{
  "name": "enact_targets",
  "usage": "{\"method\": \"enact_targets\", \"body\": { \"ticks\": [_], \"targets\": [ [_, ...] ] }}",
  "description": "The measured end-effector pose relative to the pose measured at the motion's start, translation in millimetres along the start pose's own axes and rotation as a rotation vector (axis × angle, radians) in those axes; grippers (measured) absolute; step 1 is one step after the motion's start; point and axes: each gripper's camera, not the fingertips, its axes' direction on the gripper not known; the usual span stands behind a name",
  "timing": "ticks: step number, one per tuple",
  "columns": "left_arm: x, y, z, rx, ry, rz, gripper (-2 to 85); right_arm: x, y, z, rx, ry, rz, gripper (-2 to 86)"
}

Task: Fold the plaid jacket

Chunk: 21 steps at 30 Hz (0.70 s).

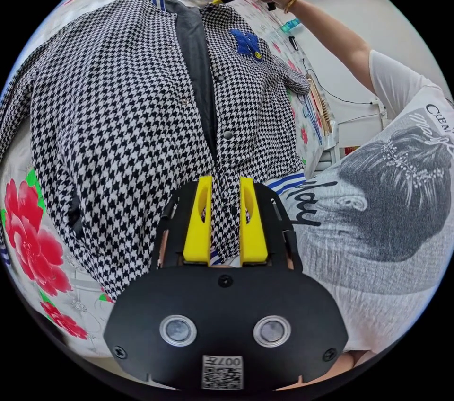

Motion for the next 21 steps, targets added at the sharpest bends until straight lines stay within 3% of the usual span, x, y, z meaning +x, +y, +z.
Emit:
{"method": "enact_targets", "body": {
  "ticks": [10, 21],
  "targets": [
    [8.1, -20.7, 24.7, -0.07, 0.018, 0.092, 12.1, -21.9, 96.6, -98.0, 0.465, 0.025, 0.181, 0.6],
    [16.5, -8.1, 44.1, -0.159, 0.039, 0.069, 13.7, -5.5, 34.2, -14.9, 0.225, 0.004, 0.056, 8.2]
  ]
}}
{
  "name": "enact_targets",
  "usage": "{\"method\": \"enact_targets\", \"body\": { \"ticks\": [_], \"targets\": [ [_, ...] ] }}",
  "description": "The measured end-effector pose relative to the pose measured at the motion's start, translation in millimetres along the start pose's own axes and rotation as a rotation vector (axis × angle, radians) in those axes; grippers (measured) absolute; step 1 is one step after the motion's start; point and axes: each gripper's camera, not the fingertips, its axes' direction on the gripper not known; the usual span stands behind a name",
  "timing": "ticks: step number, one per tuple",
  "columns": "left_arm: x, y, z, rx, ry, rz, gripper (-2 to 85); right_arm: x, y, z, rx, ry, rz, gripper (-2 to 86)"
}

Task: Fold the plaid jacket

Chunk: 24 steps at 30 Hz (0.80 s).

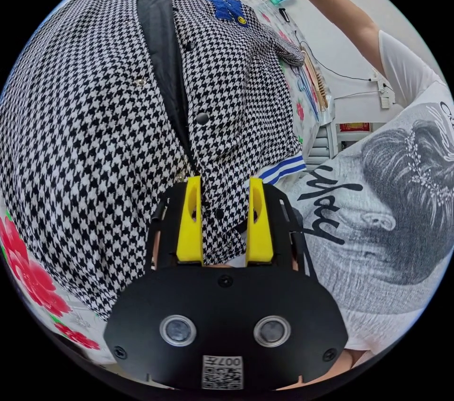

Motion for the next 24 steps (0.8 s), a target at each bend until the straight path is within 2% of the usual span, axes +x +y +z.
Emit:
{"method": "enact_targets", "body": {
  "ticks": [7, 12, 16, 21, 24],
  "targets": [
    [-2.7, 8.2, -9.2, 0.021, -0.029, -0.02, 12.9, 14.6, -22.1, 81.3, -0.339, -0.076, -0.074, 5.2],
    [-7.3, 5.9, -57.3, 0.169, -0.09, 0.052, 12.9, -28.5, -4.0, 2.7, -0.123, 0.023, -0.197, 3.8],
    [-21.5, -30.0, -84.2, 0.25, -0.113, 0.238, 15.2, -56.0, 21.3, -76.7, 0.066, 0.088, -0.194, 3.6],
    [-21.5, -81.6, -53.3, 0.082, -0.096, 0.444, 16.6, -54.1, 46.9, -116.0, 0.213, 0.096, -0.103, 3.4],
    [-16.1, -85.5, -27.2, -0.047, 0.06, 0.461, 14.5, -40.9, 57.6, -115.0, 0.273, 0.068, -0.032, 3.3]
  ]
}}
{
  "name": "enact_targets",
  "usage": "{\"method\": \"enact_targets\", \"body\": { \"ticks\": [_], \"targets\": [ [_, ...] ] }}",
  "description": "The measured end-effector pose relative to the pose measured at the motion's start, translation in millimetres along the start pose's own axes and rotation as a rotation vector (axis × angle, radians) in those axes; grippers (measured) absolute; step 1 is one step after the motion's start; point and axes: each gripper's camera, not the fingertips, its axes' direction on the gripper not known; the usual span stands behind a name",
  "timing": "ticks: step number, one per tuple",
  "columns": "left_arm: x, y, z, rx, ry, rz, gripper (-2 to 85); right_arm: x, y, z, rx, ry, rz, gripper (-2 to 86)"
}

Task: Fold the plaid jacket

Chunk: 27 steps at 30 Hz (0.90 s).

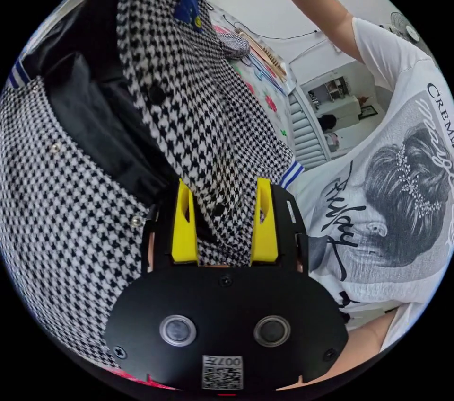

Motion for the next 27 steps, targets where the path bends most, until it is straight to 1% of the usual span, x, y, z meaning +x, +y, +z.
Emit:
{"method": "enact_targets", "body": {
  "ticks": [2, 4, 5, 6, 8, 10, 12, 14, 15, 16, 17, 19, 21, 23, 24, 27],
  "targets": [
    [15.4, 9.5, 10.7, -0.043, 0.106, -0.005, 8.6, 12.9, 2.8, 12.9, 0.011, 0.006, 0.056, 3.2],
    [31.1, 22.6, 9.3, -0.042, 0.113, -0.029, 3.4, 25.3, -0.1, 29.5, 0.014, 0.006, 0.111, 3.2],
    [41.5, 33.2, 1.3, 0.004, 0.091, -0.06, 0.6, 31.0, -3.9, 44.7, 0.014, -0.008, 0.12, 3.2],
    [46.5, 38.4, -4.0, 0.036, 0.104, -0.067, 0.3, 33.5, -7.2, 54.1, 0.003, -0.023, 0.123, 3.2],
    [55.8, 54.5, -21.9, 0.128, 0.207, -0.154, -0.5, 37.4, -24.9, 98.7, -0.066, -0.057, 0.113, 3.3],
    [56.9, 63.0, -32.1, 0.167, 0.227, -0.25, -0.7, 37.6, -38.3, 132.6, -0.118, -0.067, 0.103, 3.4],
    [57.7, 69.6, -36.8, 0.17, 0.19, -0.291, -0.7, 37.4, -50.3, 165.8, -0.156, -0.096, 0.101, 3.5],
    [38.0, 78.4, -28.7, 0.113, 0.132, -0.437, -0.7, 35.1, -61.3, 216.8, -0.249, -0.098, 0.111, 3.7],
    [32.4, 80.4, -26.3, 0.104, 0.126, -0.467, -0.6, 34.6, -62.3, 230.5, -0.281, -0.1, 0.115, 3.7],
    [22.2, 84.0, -24.0, 0.097, 0.109, -0.524, -0.4, 32.6, -62.5, 258.3, -0.357, -0.093, 0.122, 3.9],
    [15.0, 85.2, -23.0, 0.084, 0.103, -0.552, 0.0, 30.2, -61.0, 279.6, -0.405, -0.082, 0.134, 4.1],
    [10.1, 84.5, -22.8, 0.061, 0.101, -0.568, 1.3, 28.3, -57.3, 299.7, -0.438, -0.077, 0.157, 4.6],
    [13.4, 83.5, -22.5, 0.043, 0.084, -0.555, 4.4, 31.9, -52.3, 306.0, -0.419, -0.09, 0.202, 5.0],
    [22.2, 84.1, -17.3, -0.019, 0.055, -0.524, 8.0, 41.0, -43.3, 301.0, -0.379, -0.123, 0.27, 5.7],
    [24.5, 84.9, -15.8, -0.034, 0.056, -0.515, 8.3, 43.0, -40.8, 297.2, -0.362, -0.128, 0.287, 6.0],
    [36.0, 94.4, -21.2, -0.029, 0.046, -0.504, 9.0, 42.0, -28.0, 257.5, -0.207, -0.107, 0.366, 7.3]
  ]
}}
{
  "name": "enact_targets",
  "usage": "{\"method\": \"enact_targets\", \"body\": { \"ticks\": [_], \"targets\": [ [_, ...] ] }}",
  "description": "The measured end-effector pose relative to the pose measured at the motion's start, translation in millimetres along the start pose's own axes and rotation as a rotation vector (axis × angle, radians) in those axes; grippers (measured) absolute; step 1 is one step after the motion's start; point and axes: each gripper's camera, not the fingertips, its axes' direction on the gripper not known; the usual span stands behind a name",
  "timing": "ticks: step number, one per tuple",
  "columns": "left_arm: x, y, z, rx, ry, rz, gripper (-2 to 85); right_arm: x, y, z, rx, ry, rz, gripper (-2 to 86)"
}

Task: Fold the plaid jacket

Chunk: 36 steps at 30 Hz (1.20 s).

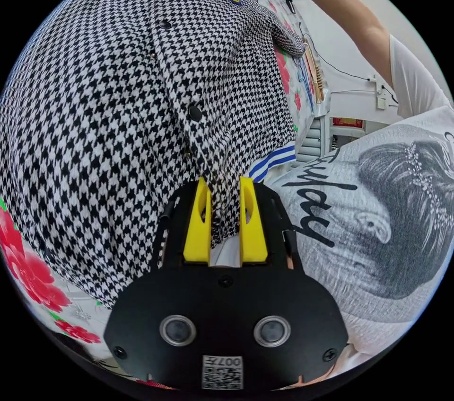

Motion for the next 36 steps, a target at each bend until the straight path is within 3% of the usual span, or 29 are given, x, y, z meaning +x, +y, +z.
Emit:
{"method": "enact_targets", "body": {
  "ticks": [5, 9, 14, 20, 24, 26, 30, 36],
  "targets": [
    [6.9, 37.8, -19.8, 0.061, -0.012, 0.013, 8.1, -60.0, 103.4, -75.8, 0.419, 0.112, 0.146, 9.2],
    [4.1, 41.3, -10.3, 0.022, 0.039, 0.055, 7.2, -59.9, 111.6, -60.0, 0.348, 0.077, 0.203, 9.9],
    [23.6, 44.5, 3.7, -0.071, -0.127, 0.099, 6.6, -35.3, 54.8, -49.7, 0.32, 0.014, 0.237, 9.9],
    [37.2, 102.6, -22.1, 0.014, -0.192, 0.076, 6.9, -105.2, 109.1, -105.3, 0.55, 0.021, 0.214, 10.3],
    [20.4, 154.7, -54.3, 0.209, -0.247, -0.061, 7.6, -180.3, 217.0, -90.6, 0.441, 0.089, 0.407, 11.2],
    [1.0, 189.9, -68.9, 0.313, -0.289, -0.194, 7.8, -228.7, 297.0, -58.0, 0.269, 0.041, 0.637, 11.6],
    [-25.3, 230.3, -75.2, 0.369, -0.322, -0.342, 7.8, -289.8, 377.9, -19.9, 0.101, -0.047, 0.924, 11.9],
    [-42.4, 255.0, -68.2, 0.359, -0.27, -0.372, 9.9, -288.2, 408.9, 18.2, 0.21, -0.29, 1.156, 9.9]
  ]
}}
